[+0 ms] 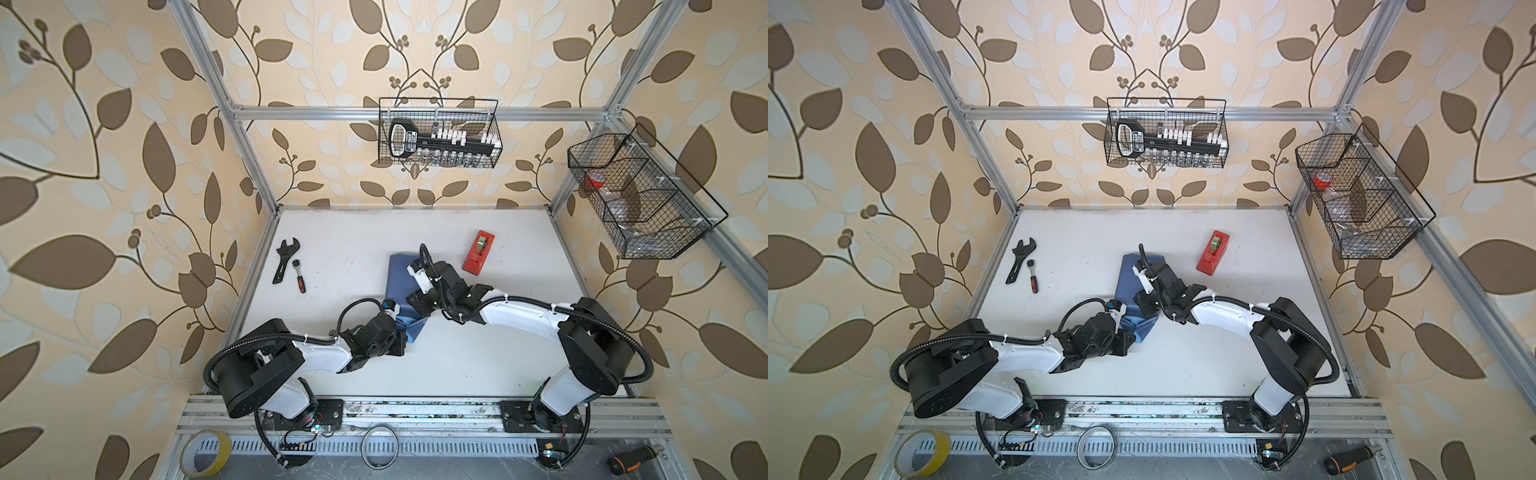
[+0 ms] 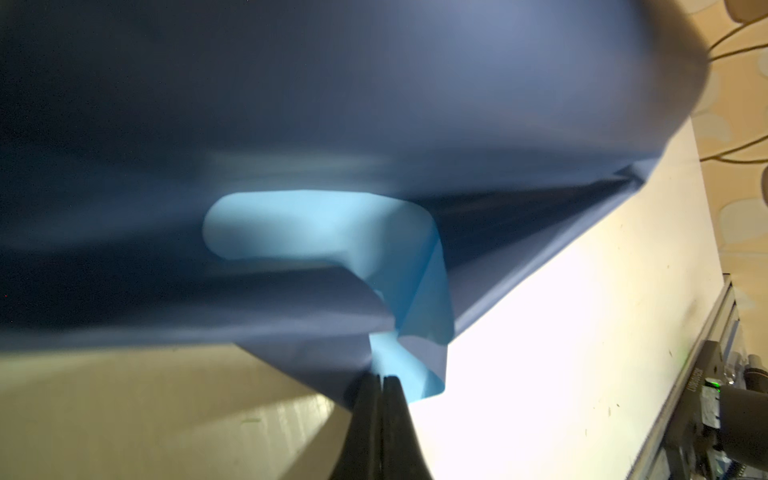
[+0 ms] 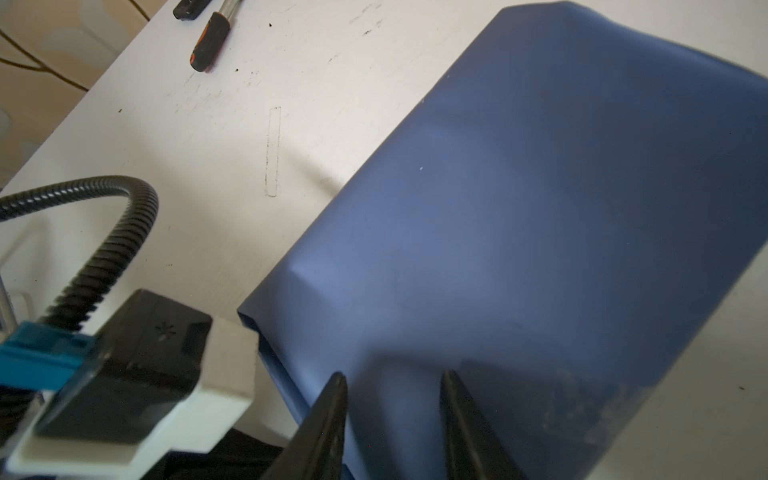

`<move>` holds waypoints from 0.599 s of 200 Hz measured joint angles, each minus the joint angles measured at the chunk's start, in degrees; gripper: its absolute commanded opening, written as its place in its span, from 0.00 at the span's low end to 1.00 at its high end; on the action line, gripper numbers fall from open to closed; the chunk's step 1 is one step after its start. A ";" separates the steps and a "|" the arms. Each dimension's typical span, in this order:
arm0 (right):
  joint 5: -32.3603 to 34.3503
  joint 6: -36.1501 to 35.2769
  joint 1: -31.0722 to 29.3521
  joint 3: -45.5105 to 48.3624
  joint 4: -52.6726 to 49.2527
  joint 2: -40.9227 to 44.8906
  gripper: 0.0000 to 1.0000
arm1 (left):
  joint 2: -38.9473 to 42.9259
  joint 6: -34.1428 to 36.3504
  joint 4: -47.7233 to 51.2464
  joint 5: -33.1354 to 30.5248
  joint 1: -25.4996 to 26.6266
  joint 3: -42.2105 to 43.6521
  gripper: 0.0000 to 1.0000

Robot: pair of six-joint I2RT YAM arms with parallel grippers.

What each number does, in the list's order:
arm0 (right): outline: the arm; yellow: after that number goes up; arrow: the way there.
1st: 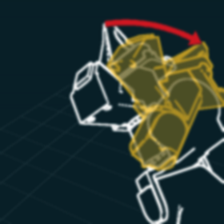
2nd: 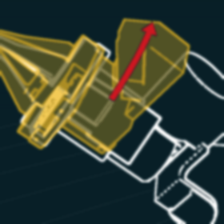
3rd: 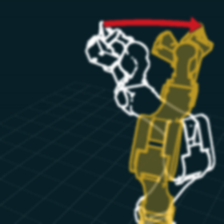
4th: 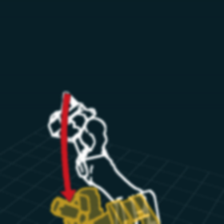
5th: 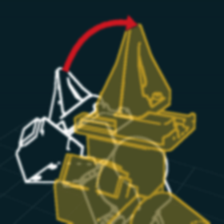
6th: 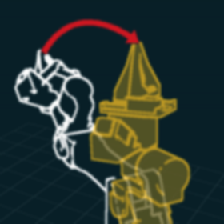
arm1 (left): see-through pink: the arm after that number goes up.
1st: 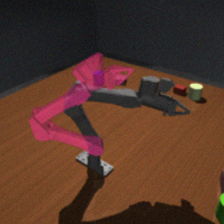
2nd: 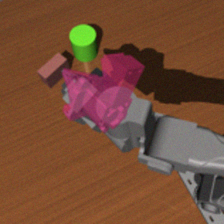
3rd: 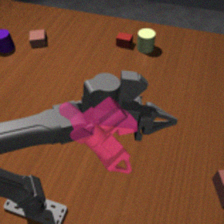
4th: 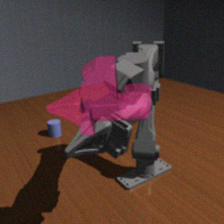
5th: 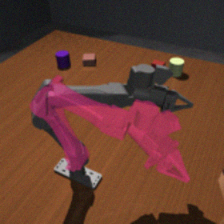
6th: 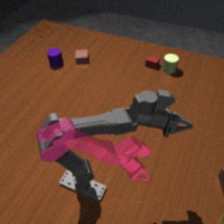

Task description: Wrap the gift box in paper

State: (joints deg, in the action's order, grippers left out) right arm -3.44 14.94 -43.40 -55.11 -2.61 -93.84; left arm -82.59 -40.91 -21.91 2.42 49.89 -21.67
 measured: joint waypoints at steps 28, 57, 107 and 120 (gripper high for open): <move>0.00 0.00 0.00 0.00 0.00 0.00 0.39 | 0.02 0.02 1.38 0.61 -0.92 -0.76 0.00; 0.00 -0.02 0.00 0.00 0.00 0.00 0.39 | -0.11 0.09 3.28 1.07 -3.45 -1.90 0.00; 0.02 -0.04 0.00 0.00 -0.02 0.00 0.39 | -0.50 0.26 5.09 2.82 -6.86 -3.21 0.00; 0.02 -0.04 0.00 0.00 -0.02 0.00 0.39 | -0.50 0.31 5.81 2.89 -6.88 -3.52 0.00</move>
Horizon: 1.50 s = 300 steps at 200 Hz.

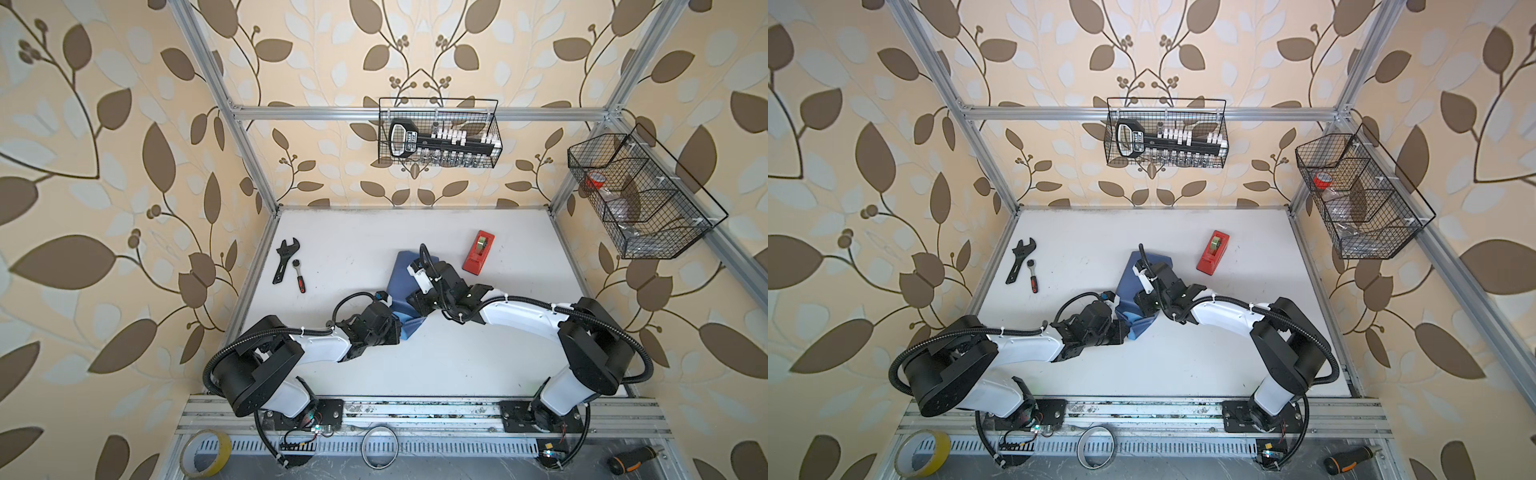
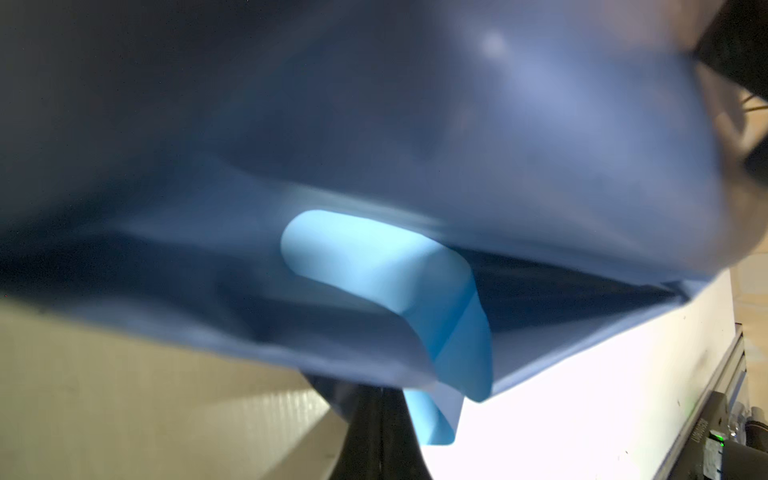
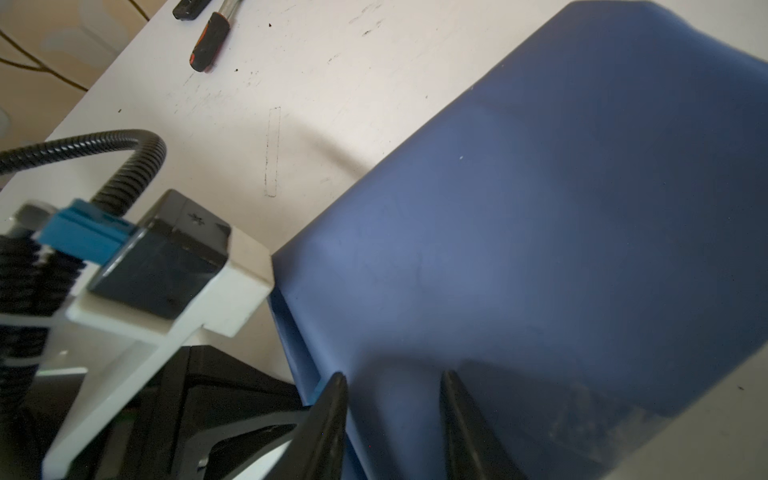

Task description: Wrap the gift box in paper

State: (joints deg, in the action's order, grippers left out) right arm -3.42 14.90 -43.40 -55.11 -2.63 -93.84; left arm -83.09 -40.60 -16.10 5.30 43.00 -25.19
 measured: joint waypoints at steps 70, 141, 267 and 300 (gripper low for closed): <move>-0.02 -0.02 0.00 0.00 0.46 -0.26 0.38 | 0.46 0.04 2.80 0.57 -4.81 -1.31 0.00; 0.00 -0.02 0.00 0.00 0.46 -0.31 0.37 | 5.70 0.35 7.23 0.26 -5.99 -2.49 0.10; -0.68 -0.48 0.00 -0.96 -1.38 0.04 0.45 | 7.26 0.24 17.14 -0.92 -16.90 -7.43 0.49; -2.01 0.22 0.00 -1.07 -3.45 5.92 0.56 | 10.54 0.07 19.10 0.44 -18.75 -10.58 0.67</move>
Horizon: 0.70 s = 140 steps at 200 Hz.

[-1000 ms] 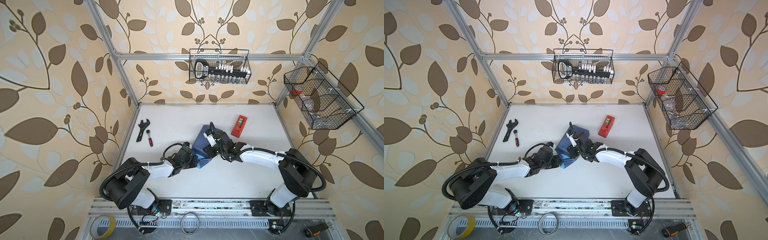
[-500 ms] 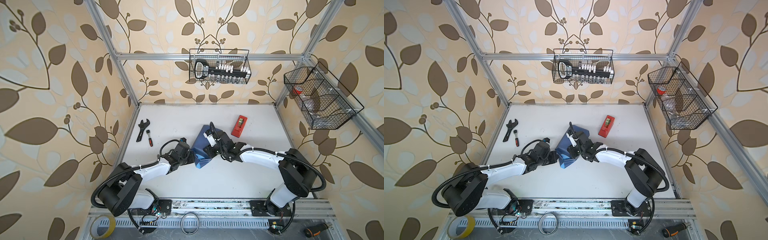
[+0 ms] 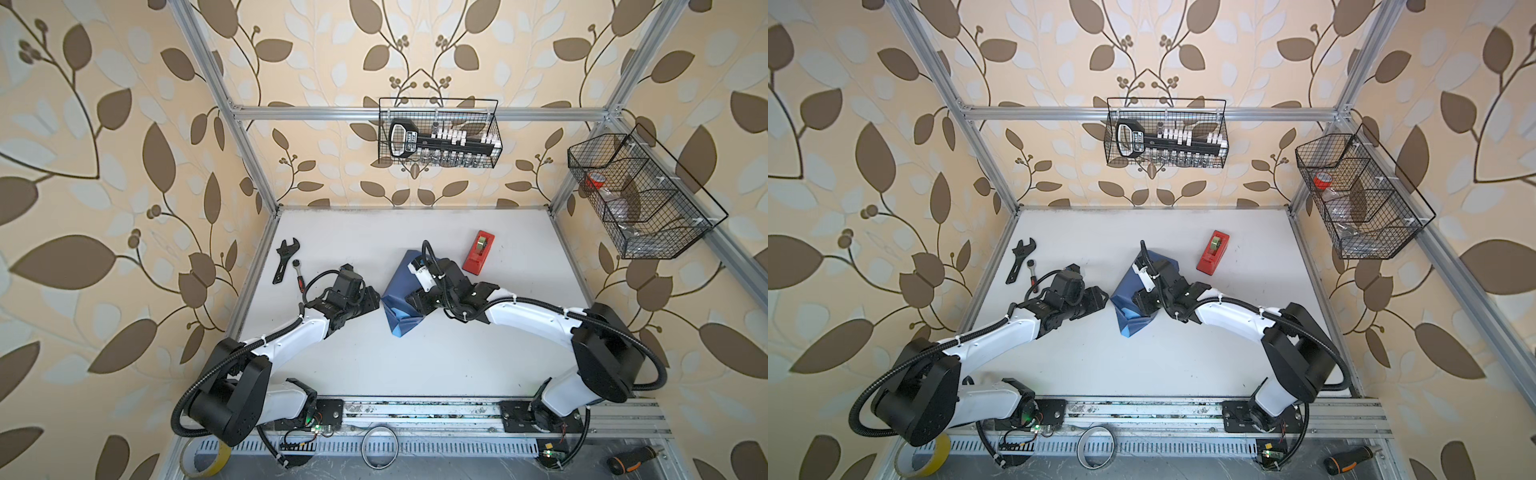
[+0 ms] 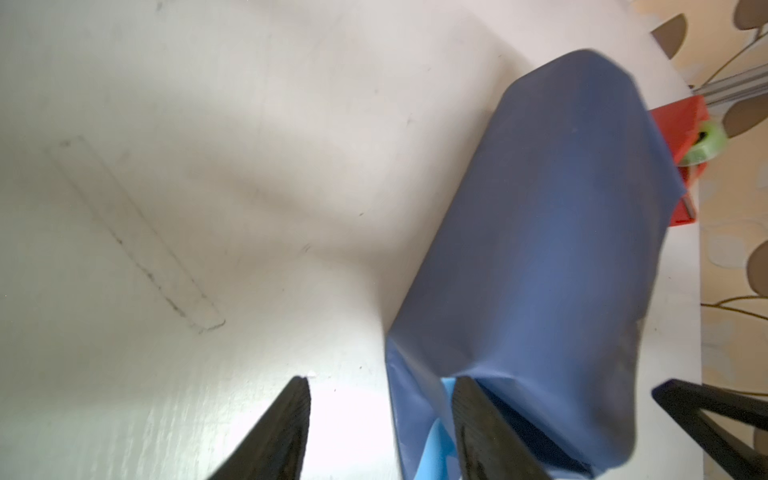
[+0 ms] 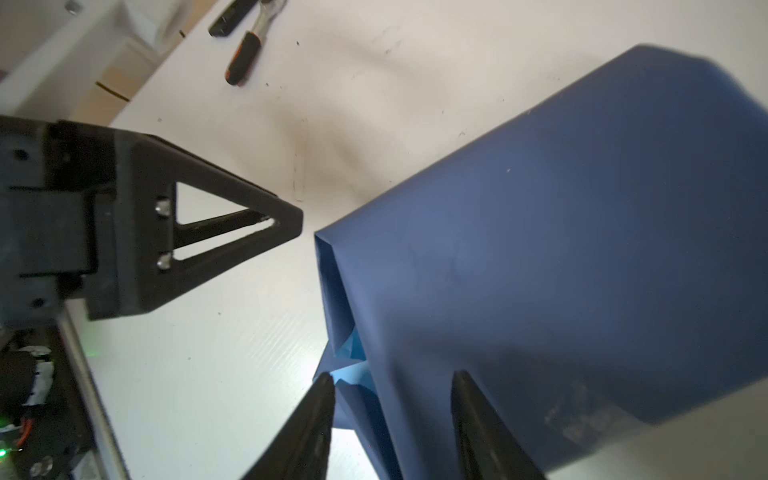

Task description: Wrap the gift box in paper

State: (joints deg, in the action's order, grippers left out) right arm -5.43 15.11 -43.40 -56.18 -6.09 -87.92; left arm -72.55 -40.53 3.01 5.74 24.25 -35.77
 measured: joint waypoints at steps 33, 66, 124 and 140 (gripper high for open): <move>-0.94 2.84 1.92 4.28 2.60 10.19 0.71 | -3.02 0.55 0.61 4.26 -0.35 -6.99 0.72; -2.99 7.93 9.25 11.54 5.79 11.85 0.80 | -12.28 2.82 2.32 7.17 -0.35 -15.23 0.75; -9.70 14.10 10.82 12.98 11.41 1.92 0.85 | -22.05 6.10 5.51 12.41 -0.35 -19.91 0.72; -11.82 15.28 11.72 12.98 13.18 -0.37 0.85 | -22.23 6.03 4.85 14.99 -0.31 -19.74 0.71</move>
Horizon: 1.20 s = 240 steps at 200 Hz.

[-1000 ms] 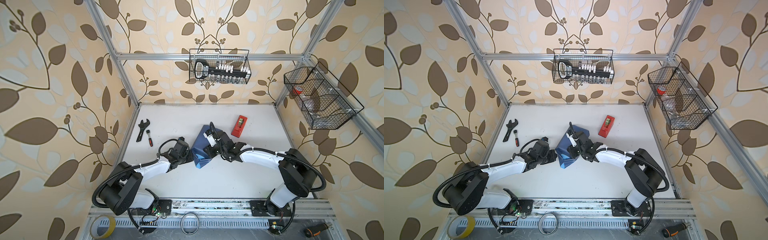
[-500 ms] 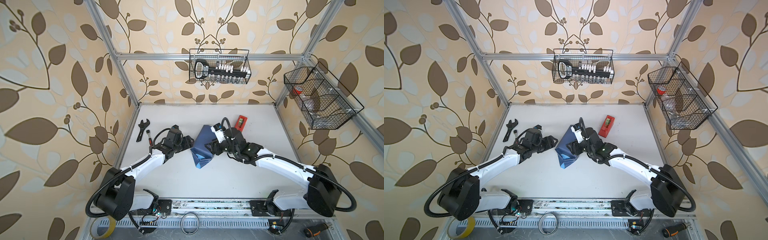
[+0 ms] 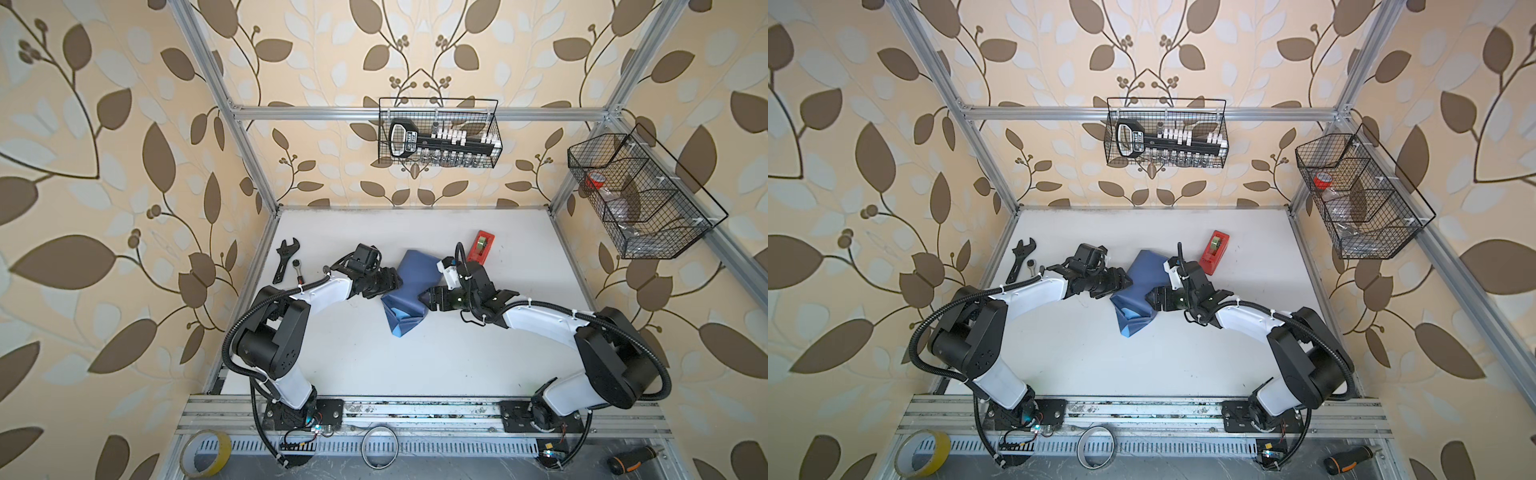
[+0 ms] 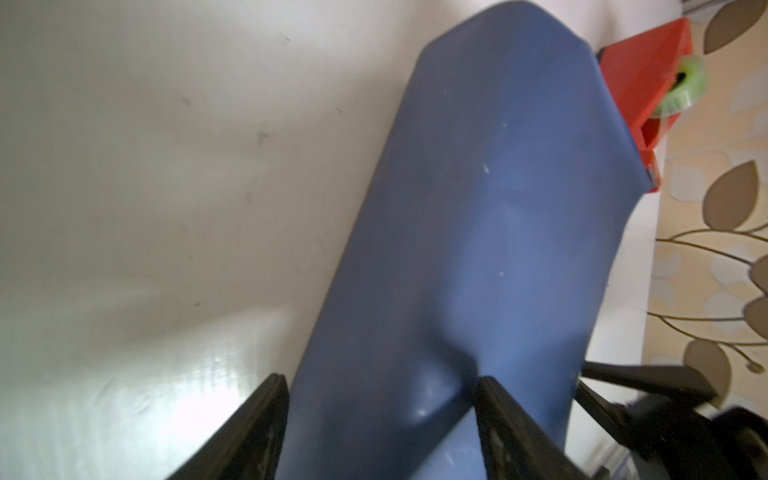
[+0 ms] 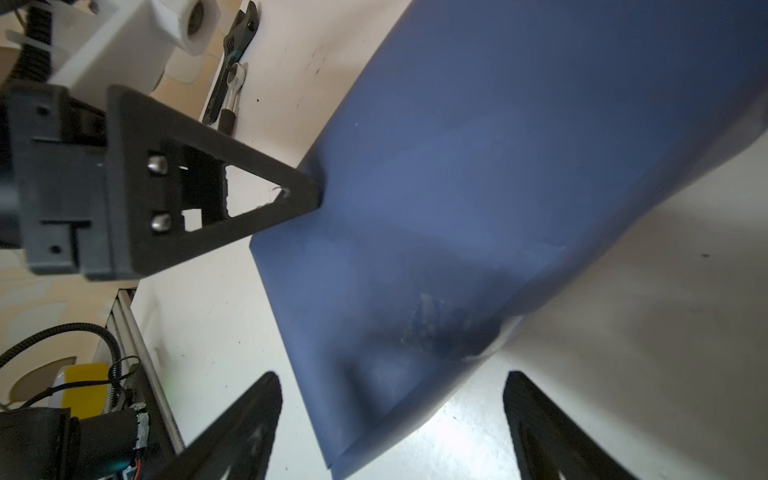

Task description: Wrap the gift box in paper

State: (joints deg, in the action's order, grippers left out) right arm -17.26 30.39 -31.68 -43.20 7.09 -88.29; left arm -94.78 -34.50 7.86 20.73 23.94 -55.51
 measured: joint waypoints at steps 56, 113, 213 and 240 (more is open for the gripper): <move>-4.79 1.11 3.19 -2.34 2.16 -4.35 0.84 | 5.22 -3.54 -7.45 4.72 2.58 10.19 0.70; -3.85 -2.10 5.16 -7.87 -1.31 -5.62 0.86 | 15.50 -5.97 -9.16 4.13 7.89 19.17 0.76; 8.98 -6.27 -0.87 6.10 -10.86 20.20 0.82 | 34.16 13.70 9.09 -17.22 16.50 18.73 0.99; 9.16 -6.25 -0.92 9.03 -11.61 22.73 0.81 | 34.14 25.44 10.03 -21.22 21.62 15.47 0.99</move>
State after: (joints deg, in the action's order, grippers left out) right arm -8.10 24.14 -32.60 -34.17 -4.51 -65.56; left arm -60.64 -9.06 17.89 -0.49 45.56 -40.03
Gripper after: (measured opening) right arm 0.815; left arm 0.990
